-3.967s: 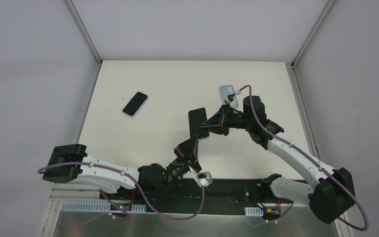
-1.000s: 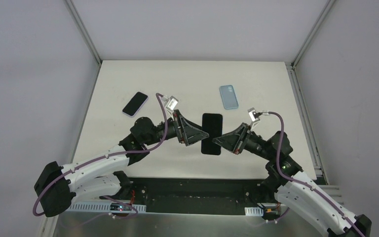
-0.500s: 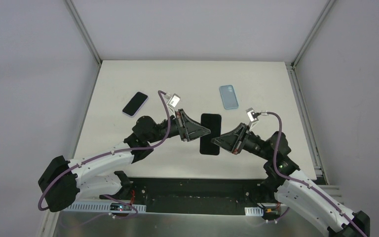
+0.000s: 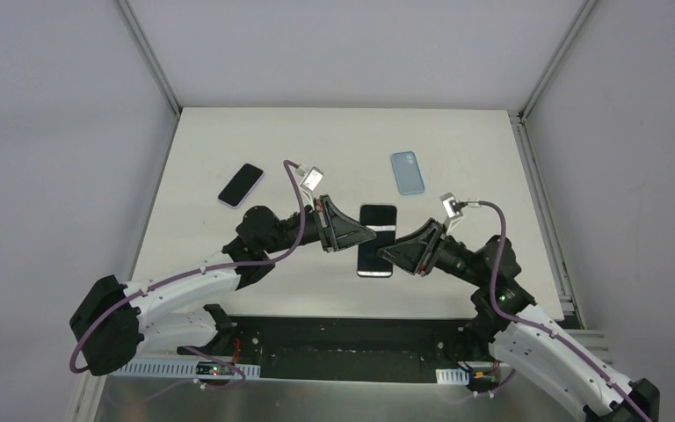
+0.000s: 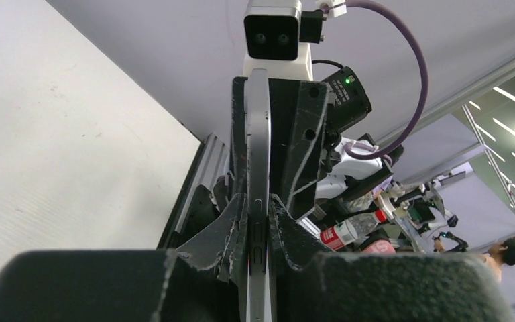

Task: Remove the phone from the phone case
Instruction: Place the phone at the center of the board.

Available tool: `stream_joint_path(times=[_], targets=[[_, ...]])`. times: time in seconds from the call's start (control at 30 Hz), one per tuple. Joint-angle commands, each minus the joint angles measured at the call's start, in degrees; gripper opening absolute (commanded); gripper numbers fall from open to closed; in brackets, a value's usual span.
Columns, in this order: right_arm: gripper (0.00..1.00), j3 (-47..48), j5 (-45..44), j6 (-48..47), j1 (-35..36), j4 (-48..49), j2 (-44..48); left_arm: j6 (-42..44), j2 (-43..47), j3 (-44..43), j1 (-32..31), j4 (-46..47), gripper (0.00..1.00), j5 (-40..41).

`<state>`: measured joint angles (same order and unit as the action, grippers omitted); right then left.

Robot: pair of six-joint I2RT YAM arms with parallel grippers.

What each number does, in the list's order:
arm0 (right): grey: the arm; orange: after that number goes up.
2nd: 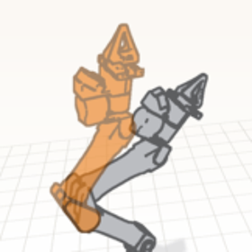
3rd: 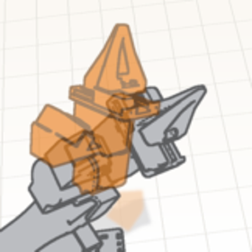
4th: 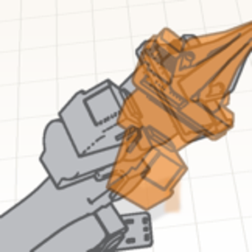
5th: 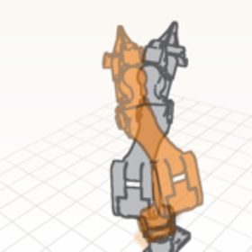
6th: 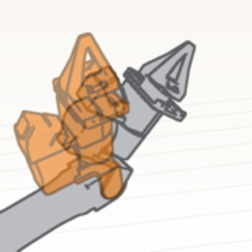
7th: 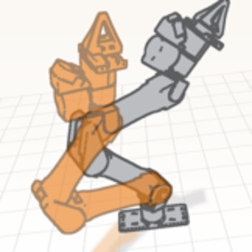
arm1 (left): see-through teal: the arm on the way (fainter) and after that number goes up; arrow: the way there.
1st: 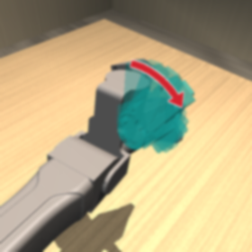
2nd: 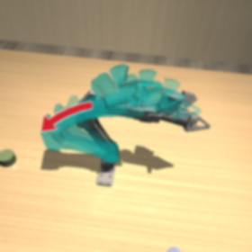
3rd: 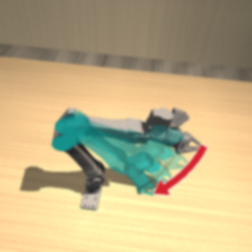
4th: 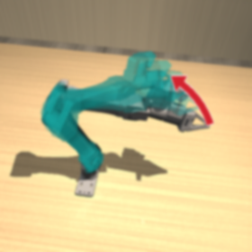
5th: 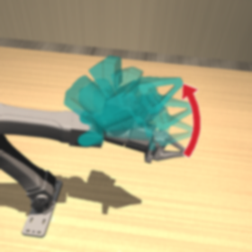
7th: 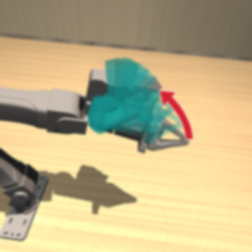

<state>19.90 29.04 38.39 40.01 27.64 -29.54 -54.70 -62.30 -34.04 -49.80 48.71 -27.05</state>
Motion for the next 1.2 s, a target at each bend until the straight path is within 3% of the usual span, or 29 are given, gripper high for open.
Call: stream_joint_path(times=[0.0, 0.03, 0.13, 0.17, 0.33, 0.43, 0.53, 0.63, 0.77, 0.93, 1.17], targets=[[0.41, 1.65, -0.85, -1.14, 0.28, 0.29, 1.88, 0.38, 0.11, -2.34, 0.11, 3.59, 0.00, -0.66], [0.51, 1.90, -1.39, -1.20, 0.25, -1.55, 2.52, 0.38, 0.23, -2.28, 0.12, 3.59, 0.00, -0.51], [0.94, 3.70, -4.20, -1.21, 0.25, -8.90, 3.94, 0.43, 0.74, -1.81, 0.47, 3.52, 0.00, 0.25], [0.99, 5.03, -5.30, -1.44, 0.21, -12.56, 4.36, -0.17, 1.04, -1.56, 0.93, 3.52, 0.00, 0.60], [1.00, 9.75, -12.69, -3.90, 0.19, -30.73, 8.86, -2.88, 3.81, -0.09, 7.57, 1.09, 0.00, 1.00], [1.00, 9.38, -19.40, -3.46, 0.16, -36.45, 12.86, -0.81, 5.39, -1.85, 11.95, -10.27, 0.00, 2.41], [1.00, 7.53, -29.00, -1.59, 0.22, -40.86, 15.70, 6.84, 4.08, -8.32, 15.16, -29.10, 0.00, 5.43], [1.00, 5.87, -35.53, 0.11, 0.05, -43.36, 15.08, 13.25, -2.57, -17.17, 17.82, -43.42, 0.00, 8.14], [1.00, 6.24, -36.11, 0.59, -0.07, -44.91, 10.12, 16.17, -15.34, -28.10, 21.06, -51.55, 0.00, 7.65], [1.00, 7.30, -35.23, 0.79, -0.28, -48.30, 4.83, 17.08, -32.02, -44.24, 23.55, -56.73, 0.00, 5.58], [0.99, 5.42, -34.35, 1.27, -0.30, -49.11, 5.64, 15.67, -47.21, -57.02, 24.14, -57.19, 0.00, 3.47]])
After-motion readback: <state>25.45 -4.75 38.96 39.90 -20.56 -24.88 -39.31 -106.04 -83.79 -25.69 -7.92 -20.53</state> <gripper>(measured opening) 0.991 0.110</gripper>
